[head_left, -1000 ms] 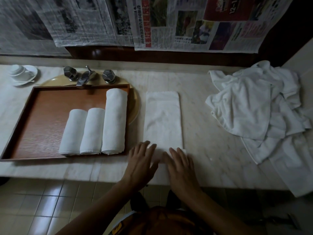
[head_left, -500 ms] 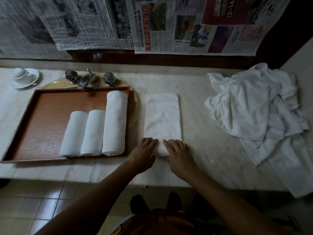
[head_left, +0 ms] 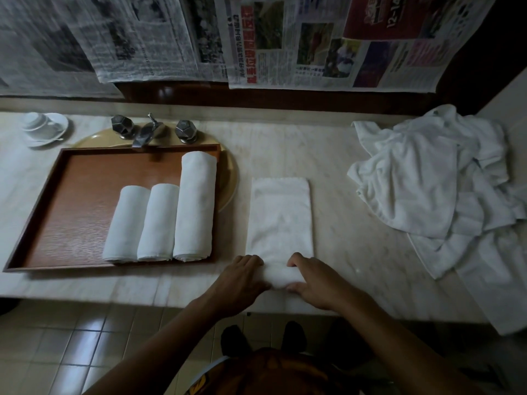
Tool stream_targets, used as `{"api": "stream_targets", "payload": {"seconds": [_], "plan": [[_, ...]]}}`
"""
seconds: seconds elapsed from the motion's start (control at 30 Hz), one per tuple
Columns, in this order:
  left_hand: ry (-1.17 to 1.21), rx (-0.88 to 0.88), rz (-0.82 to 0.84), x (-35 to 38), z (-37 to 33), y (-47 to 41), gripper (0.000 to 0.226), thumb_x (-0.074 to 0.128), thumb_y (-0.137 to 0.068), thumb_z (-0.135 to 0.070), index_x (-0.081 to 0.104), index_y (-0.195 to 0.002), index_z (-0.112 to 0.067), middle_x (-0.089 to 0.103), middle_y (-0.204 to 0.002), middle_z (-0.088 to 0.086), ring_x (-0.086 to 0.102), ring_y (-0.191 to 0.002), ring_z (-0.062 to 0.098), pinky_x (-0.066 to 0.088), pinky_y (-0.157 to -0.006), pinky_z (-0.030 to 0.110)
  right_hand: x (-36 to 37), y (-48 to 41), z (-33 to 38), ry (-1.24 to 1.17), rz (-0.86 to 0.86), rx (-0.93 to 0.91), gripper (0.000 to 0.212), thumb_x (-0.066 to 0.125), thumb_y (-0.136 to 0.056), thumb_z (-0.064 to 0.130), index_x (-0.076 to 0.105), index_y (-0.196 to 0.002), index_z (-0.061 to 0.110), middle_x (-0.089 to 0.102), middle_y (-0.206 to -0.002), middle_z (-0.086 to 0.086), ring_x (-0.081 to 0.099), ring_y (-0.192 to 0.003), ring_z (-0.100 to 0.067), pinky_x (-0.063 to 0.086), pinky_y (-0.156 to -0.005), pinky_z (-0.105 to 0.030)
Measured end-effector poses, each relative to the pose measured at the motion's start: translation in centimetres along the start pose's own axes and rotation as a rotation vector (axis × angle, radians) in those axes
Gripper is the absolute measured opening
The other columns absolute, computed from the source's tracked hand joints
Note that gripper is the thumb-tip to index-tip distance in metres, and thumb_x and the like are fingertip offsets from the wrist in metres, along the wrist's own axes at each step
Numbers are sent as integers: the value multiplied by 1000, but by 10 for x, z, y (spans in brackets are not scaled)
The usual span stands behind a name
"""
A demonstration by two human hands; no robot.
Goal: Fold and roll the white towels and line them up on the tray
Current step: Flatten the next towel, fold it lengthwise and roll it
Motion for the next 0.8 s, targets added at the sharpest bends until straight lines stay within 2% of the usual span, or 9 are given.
{"api": "stream_targets", "payload": {"seconds": [0.13,0.2,0.3,0.37,0.47,0.53,0.67,0.73,0.8], "plan": [[84,-104,-37,-1,-1,-12,37,67,-95,-46,59,-121,-20,55,-116,-4,49,-106,15,44,-91,34,0,-8,-10,-111,-84,-30,48,67,-96,41,57,-140,25,49,-148,5,47,-135,-20,39,-108,-32],[92,-130,-25,-2,-1,-16,37,65,-96,-45,59,-122,-18,54,-117,-2,47,-108,16,42,-90,32,6,-2,-8,-50,-208,-41,50,66,-98,36,56,-145,23,42,-158,2,38,-144,-23,34,-118,-38],[115,-171,7,-5,-1,-22,41,63,-97,-48,59,-126,-19,52,-122,-2,45,-114,17,41,-92,33,25,15,1,164,-463,-131,52,75,-91,22,60,-141,21,52,-151,-7,47,-138,-30,47,-109,-50],[129,-189,31,-8,0,-25,45,62,-97,-51,59,-129,-20,52,-124,-1,47,-116,17,43,-94,35,40,23,8,229,-525,-166,53,75,-88,20,60,-139,22,55,-148,-7,49,-138,-32,46,-109,-54],[131,-210,28,-10,1,-27,51,59,-97,-56,57,-135,-22,52,-130,-1,50,-121,19,46,-96,35,60,26,12,291,-505,-172,59,71,-90,22,51,-146,24,47,-156,-9,40,-147,-35,36,-114,-63],[24,-189,-64,-6,-5,-23,57,54,-99,-60,50,-142,-23,48,-140,0,47,-127,19,46,-101,37,63,22,7,299,-479,-161,64,63,-95,25,40,-154,26,34,-164,-7,27,-153,-33,27,-119,-64],[-298,40,-244,9,-16,-7,66,40,-98,-60,40,-152,-22,40,-157,7,37,-144,27,37,-117,46,58,11,2,332,-452,-162,63,46,-98,29,29,-159,24,27,-167,-7,22,-155,-33,14,-121,-60],[-391,113,-205,20,-10,-5,70,45,-96,-52,33,-157,-19,35,-163,12,29,-153,33,31,-121,50,53,6,2,323,-419,-150,65,35,-96,32,30,-160,23,25,-168,-6,19,-156,-33,13,-121,-61],[-422,114,-169,24,-1,-10,80,61,-94,-40,23,-161,-18,26,-168,14,20,-156,35,29,-123,52,45,-1,3,308,-378,-133,70,47,-93,27,26,-161,25,22,-169,-4,14,-157,-30,16,-122,-62]]}}
Point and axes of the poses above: each hand's wrist, its own y-axis away from the middle knuckle, its own x-axis out of the palm, z = x × y, the point moved 1 cm from there along -y, towards the middle knuckle
